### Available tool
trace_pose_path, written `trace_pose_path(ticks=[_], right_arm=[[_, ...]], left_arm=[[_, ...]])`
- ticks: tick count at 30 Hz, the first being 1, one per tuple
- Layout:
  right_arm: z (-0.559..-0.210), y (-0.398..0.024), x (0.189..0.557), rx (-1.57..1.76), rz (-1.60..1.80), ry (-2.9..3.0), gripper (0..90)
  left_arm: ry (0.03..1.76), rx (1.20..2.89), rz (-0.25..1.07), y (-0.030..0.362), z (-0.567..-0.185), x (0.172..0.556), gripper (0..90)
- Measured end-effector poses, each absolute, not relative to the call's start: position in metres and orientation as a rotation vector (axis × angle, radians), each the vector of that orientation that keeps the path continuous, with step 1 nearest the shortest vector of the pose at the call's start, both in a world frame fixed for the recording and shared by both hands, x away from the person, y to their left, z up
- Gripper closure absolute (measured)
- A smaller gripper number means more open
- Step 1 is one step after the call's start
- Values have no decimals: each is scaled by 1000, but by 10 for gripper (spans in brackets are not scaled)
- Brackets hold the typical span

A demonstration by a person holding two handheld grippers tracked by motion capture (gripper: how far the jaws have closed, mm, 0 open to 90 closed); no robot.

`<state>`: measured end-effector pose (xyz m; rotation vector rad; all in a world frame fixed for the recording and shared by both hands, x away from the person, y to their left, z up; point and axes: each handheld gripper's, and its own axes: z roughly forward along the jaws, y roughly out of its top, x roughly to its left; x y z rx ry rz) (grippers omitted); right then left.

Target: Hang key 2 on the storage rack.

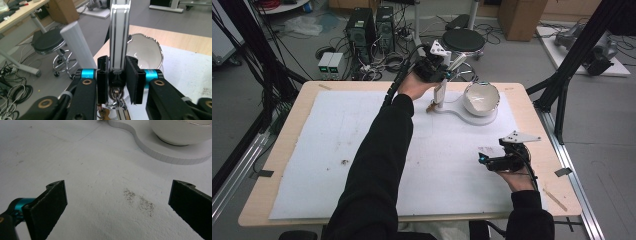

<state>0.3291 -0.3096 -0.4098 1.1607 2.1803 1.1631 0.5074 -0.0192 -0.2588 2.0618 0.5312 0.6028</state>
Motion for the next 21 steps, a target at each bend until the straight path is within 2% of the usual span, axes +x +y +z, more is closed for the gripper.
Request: trace_pose_path(ticks=[1, 2, 5, 9, 13, 21], right_arm=[[-410, -310, 329, 1162, 1166, 2180, 10], [-410, -310, 329, 1160, 1169, 2178, 9], [-410, -311, 329, 1167, 1168, 2177, 9], [-410, -311, 329, 1158, 1168, 2178, 9], [-410, -311, 329, 1164, 1167, 2178, 9], [-410, -310, 329, 1162, 1164, 2181, 9]], left_arm=[[548, 2060, 593, -18, -259, 508, 730], [569, 2045, 571, -17, -259, 508, 686], [616, 2029, 528, -15, -258, 509, 436], [624, 2038, 475, -9, -261, 508, 154], [607, 2050, 434, 0, -265, 505, 76], [596, 2063, 364, 19, -266, 498, 64]])
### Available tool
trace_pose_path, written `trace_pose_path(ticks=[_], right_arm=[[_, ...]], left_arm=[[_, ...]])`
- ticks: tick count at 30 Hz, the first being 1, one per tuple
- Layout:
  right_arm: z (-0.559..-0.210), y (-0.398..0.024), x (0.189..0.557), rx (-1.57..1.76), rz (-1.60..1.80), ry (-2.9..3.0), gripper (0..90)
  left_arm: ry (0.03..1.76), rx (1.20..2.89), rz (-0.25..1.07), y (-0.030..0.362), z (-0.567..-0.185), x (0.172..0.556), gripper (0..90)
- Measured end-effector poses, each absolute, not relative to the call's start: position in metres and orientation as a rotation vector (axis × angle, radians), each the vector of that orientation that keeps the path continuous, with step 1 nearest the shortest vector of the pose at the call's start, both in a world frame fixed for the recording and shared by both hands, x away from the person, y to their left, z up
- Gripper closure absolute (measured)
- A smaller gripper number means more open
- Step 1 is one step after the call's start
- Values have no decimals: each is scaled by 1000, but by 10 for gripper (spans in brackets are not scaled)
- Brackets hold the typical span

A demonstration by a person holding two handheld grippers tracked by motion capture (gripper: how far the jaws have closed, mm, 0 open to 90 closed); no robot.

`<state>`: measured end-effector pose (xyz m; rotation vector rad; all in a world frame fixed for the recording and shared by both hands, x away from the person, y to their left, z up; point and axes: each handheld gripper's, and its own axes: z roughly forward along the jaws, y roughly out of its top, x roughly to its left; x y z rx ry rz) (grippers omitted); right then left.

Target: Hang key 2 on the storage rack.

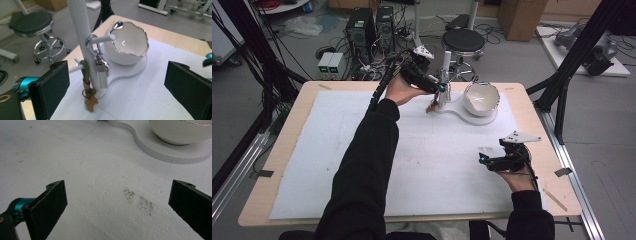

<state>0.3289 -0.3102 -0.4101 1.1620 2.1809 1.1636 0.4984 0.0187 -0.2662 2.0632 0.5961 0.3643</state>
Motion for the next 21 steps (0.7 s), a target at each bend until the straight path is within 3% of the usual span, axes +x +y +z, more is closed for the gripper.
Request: trace_pose_path(ticks=[21], right_arm=[[-411, -309, 329, 1159, 1146, 2188, 9]], left_arm=[[645, 2053, 344, 55, -282, 481, 64]])
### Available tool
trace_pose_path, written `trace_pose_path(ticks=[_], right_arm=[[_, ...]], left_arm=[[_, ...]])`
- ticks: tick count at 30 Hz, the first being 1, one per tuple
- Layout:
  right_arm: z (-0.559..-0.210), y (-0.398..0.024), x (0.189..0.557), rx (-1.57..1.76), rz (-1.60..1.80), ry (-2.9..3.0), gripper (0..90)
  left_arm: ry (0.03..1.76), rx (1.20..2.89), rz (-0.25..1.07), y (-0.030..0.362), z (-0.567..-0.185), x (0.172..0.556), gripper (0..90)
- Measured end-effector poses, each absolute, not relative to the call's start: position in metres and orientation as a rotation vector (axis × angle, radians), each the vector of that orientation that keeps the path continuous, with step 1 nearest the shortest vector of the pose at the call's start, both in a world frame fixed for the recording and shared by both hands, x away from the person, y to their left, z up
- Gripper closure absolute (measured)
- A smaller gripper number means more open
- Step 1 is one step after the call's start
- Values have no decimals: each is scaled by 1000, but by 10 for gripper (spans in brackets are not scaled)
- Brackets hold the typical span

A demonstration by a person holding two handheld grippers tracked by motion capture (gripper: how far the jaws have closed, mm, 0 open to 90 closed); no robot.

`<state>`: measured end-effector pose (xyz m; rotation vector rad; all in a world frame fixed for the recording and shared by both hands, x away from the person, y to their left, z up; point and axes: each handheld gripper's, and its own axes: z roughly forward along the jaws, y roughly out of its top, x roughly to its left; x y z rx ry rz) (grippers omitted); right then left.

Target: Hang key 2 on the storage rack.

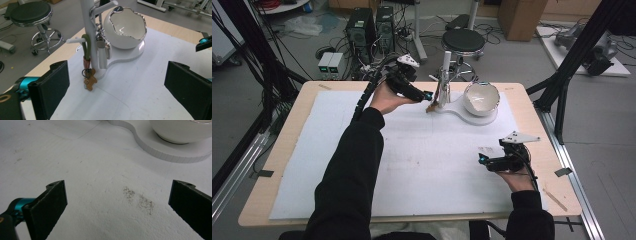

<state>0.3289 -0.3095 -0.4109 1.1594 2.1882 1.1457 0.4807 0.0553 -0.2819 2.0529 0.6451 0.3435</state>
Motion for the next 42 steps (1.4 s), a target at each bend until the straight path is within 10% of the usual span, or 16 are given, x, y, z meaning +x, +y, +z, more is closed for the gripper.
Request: trace_pose_path(ticks=[42], right_arm=[[-412, -312, 327, 1174, 1140, 2184, 9]], left_arm=[[836, 2019, 388, 144, -338, 443, 64]])
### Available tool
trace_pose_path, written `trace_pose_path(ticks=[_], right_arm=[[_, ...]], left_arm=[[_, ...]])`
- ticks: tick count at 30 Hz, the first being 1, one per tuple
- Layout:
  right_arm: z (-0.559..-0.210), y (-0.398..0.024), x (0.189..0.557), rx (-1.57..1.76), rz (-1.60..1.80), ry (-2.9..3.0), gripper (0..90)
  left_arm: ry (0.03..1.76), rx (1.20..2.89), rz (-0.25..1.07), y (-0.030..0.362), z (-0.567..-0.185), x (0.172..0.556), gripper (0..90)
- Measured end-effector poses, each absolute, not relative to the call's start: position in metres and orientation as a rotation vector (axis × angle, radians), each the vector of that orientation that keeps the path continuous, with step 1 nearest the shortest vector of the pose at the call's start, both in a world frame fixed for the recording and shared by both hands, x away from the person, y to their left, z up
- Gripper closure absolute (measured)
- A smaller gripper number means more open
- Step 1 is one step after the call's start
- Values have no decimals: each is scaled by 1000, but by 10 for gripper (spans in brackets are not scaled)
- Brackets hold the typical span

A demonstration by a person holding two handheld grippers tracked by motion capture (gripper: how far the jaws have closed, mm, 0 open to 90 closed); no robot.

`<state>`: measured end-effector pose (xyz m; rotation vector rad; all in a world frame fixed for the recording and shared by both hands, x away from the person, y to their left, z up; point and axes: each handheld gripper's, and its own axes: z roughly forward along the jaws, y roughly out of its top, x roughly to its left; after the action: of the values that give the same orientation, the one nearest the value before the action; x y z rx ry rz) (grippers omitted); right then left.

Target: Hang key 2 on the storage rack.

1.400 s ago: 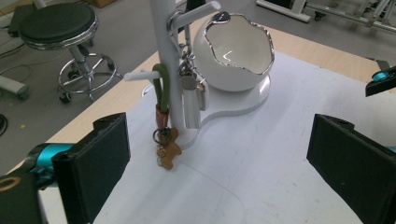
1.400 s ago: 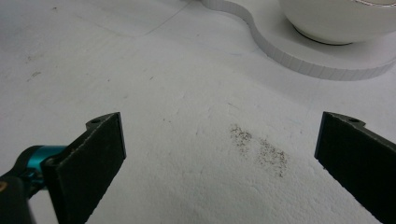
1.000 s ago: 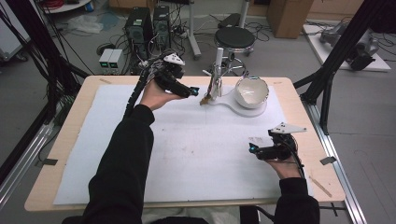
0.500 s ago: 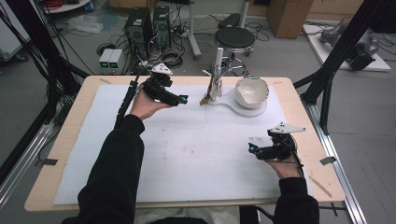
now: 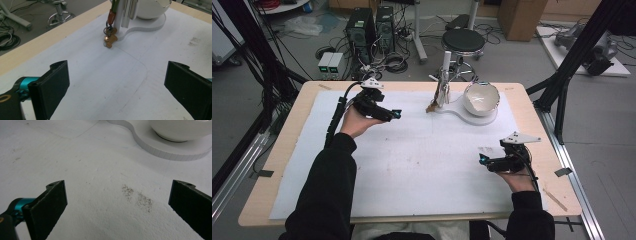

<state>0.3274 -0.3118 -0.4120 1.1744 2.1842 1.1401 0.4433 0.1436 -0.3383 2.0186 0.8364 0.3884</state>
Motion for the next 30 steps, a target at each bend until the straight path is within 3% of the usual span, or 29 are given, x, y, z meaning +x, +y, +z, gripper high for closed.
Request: trace_pose_path(ticks=[23, 30], right_arm=[[-414, -311, 326, 1177, 1122, 2194, 9], [-415, -310, 326, 1180, 1119, 2199, 9]], left_arm=[[972, 1998, 444, 209, -370, 400, 65], [1001, 1985, 522, 226, -372, 382, 65]])
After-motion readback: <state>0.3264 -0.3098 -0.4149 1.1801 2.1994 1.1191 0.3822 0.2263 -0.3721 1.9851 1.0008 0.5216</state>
